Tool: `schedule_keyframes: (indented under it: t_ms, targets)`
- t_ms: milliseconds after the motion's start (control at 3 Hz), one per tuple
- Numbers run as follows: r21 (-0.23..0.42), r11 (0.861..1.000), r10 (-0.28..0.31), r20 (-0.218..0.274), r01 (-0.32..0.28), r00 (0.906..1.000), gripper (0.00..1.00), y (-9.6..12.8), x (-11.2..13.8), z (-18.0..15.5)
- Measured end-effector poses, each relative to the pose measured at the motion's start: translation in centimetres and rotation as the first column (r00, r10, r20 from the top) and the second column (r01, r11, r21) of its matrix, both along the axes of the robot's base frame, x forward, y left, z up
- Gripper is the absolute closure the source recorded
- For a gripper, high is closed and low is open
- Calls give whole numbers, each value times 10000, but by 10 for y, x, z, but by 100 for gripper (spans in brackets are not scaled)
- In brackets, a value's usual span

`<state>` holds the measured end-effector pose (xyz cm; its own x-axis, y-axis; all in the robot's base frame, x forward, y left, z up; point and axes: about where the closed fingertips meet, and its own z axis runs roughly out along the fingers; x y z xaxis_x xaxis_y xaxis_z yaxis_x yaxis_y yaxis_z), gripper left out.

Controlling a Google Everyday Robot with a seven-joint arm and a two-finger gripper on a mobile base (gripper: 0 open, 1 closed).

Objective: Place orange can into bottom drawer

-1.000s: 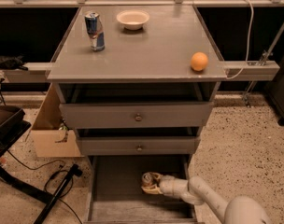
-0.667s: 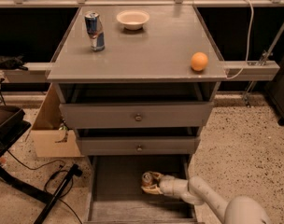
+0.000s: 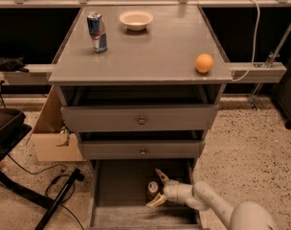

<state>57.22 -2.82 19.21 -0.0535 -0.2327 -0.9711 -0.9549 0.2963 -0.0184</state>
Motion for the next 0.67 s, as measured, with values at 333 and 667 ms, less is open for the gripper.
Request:
schedule_keyframes:
  t_ms: [333, 667]
  targets:
    - [-130, 9992, 379, 129, -377, 9992, 0, 4, -8, 16]
    - [-484, 9917, 1195, 78, -1190, 9928, 0, -3, -32, 50]
